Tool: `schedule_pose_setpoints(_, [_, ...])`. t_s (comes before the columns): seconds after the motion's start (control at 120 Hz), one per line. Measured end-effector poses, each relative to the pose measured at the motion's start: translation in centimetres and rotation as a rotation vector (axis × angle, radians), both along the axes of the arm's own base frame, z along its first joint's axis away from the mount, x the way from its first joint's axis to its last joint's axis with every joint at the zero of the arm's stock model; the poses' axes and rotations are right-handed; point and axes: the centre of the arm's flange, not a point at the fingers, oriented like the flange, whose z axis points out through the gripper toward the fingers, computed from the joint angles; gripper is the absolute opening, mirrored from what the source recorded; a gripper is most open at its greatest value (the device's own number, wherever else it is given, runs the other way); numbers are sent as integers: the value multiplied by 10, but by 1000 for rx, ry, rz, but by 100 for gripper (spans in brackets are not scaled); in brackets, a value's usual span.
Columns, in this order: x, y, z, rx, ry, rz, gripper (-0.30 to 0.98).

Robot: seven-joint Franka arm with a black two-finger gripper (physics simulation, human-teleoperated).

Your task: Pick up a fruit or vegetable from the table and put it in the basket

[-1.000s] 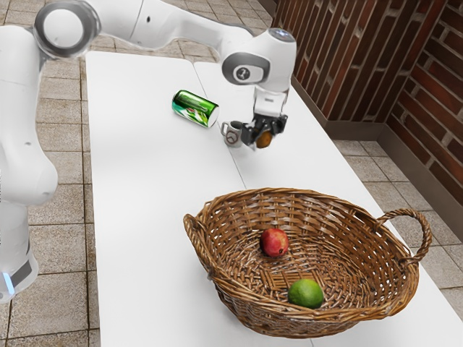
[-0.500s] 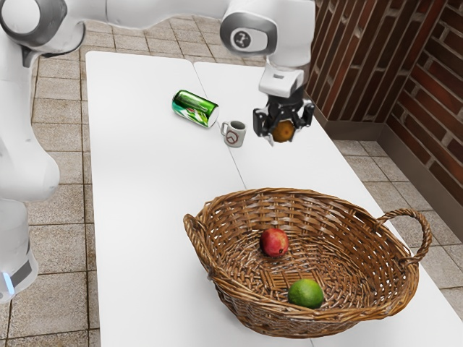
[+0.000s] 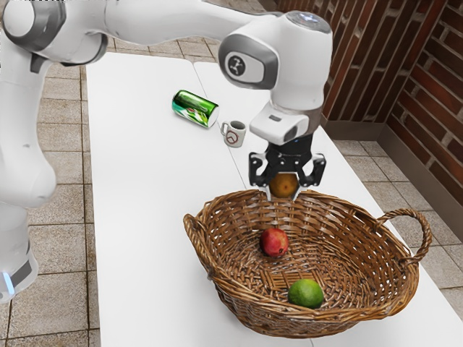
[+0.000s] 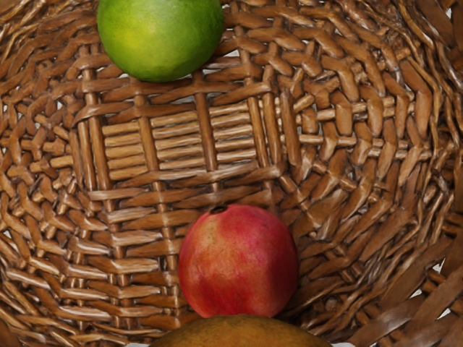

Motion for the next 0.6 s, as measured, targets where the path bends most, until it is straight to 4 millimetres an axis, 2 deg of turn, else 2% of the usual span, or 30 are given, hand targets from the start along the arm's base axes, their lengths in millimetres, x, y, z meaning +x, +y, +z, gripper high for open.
schedule_pose_setpoints(0.133, [2,-26,-19,4,13,-23,26])
schedule_pose_setpoints(0.317, [-5,-49,-20,-12,-3,-44,26])
schedule_pose_setpoints(0.4, [-6,-63,-28,-14,1,-56,26])
schedule_pose_setpoints(0.6, [-3,-70,-33,-28,-7,-45,26])
